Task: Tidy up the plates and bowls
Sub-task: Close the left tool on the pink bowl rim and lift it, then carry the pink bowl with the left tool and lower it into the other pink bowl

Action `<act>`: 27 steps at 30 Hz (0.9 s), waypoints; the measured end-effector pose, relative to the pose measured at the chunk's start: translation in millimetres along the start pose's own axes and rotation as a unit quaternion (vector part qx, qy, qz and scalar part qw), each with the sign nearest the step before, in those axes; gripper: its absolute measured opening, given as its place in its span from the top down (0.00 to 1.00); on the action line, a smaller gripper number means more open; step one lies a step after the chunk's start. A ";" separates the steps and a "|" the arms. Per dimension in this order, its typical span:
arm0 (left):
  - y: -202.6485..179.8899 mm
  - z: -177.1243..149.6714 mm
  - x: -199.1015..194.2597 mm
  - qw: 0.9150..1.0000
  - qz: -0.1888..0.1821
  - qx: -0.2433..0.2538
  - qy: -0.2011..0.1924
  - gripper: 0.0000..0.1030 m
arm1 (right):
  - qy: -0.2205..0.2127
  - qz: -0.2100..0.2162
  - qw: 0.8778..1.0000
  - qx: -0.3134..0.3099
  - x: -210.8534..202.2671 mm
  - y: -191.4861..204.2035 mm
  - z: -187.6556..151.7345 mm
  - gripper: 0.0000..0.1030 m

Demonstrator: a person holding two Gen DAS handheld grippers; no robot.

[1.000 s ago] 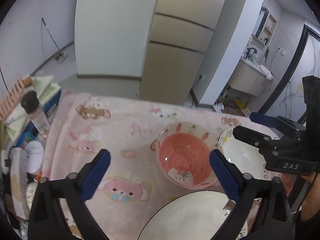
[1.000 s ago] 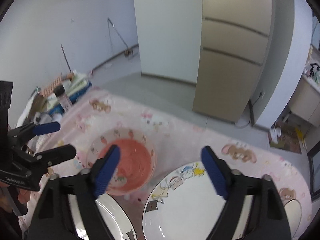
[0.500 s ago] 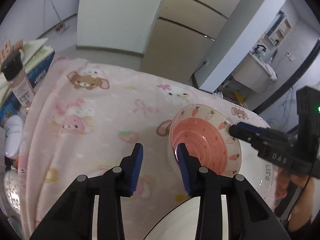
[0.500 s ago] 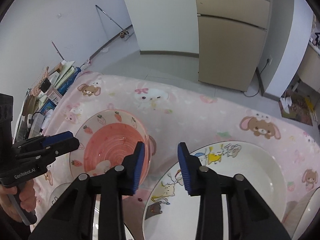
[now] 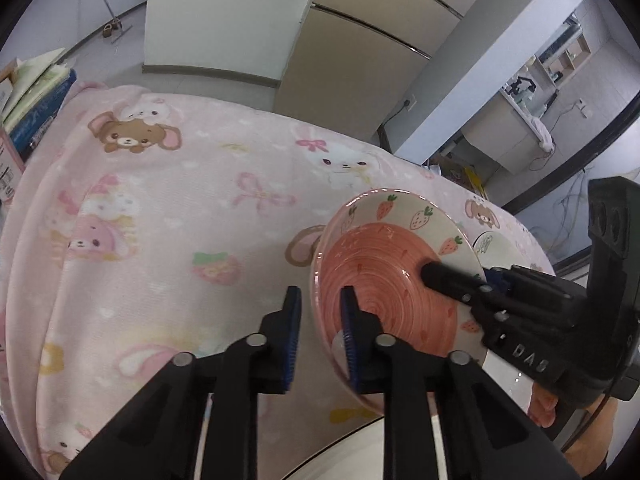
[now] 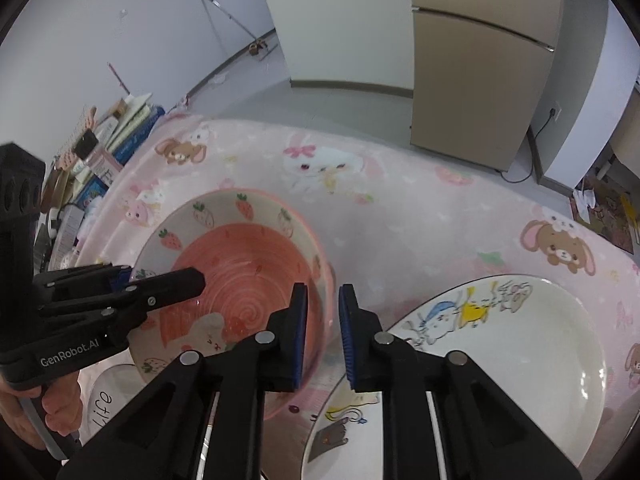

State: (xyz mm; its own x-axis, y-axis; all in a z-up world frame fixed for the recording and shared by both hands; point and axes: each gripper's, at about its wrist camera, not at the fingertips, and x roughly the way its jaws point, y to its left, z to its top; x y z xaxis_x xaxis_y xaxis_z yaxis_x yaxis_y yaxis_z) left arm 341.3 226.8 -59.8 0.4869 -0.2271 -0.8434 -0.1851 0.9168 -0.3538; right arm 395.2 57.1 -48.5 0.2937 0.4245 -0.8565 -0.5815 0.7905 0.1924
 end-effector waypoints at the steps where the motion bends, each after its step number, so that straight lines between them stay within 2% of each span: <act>1: -1.7 -0.6 1.9 1.000 0.003 0.005 0.004 0.82 | 0.008 0.003 1.000 -0.006 3.4 1.6 -0.8 0.85; 4: -4.1 -1.5 8.8 1.000 0.006 0.010 0.016 0.82 | 0.015 0.007 1.000 -0.003 10.1 0.2 -3.0 0.86; 9: -6.3 -1.2 12.0 1.000 0.014 0.011 0.011 0.85 | 0.007 0.001 1.000 -0.007 8.2 4.9 -5.4 0.90; 11: -8.4 -2.6 12.5 1.000 0.022 0.013 0.001 0.88 | -0.007 -0.001 1.000 -0.004 2.9 6.8 -5.9 0.91; 15: -8.0 -8.7 -7.4 0.999 0.012 0.000 -0.043 0.91 | -0.032 0.014 0.999 -0.002 -14.3 7.6 -4.5 0.92; 22: -52.3 -9.3 -56.2 0.996 0.019 0.036 -0.079 0.92 | -0.084 0.014 0.996 0.004 -79.9 9.7 -11.0 0.92; 27: -94.5 -25.9 -96.6 0.992 0.019 0.069 -0.103 0.92 | -0.114 0.013 0.993 0.020 -132.4 2.6 -31.8 0.93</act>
State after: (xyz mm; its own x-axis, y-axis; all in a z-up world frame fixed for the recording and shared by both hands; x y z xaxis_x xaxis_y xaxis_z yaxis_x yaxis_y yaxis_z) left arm 289.6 153.6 44.6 0.6483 -0.1333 -0.7496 -0.0944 0.9629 -0.2529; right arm 330.7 -11.2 50.2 0.4457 0.5313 -0.7205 -0.5623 0.7924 0.2364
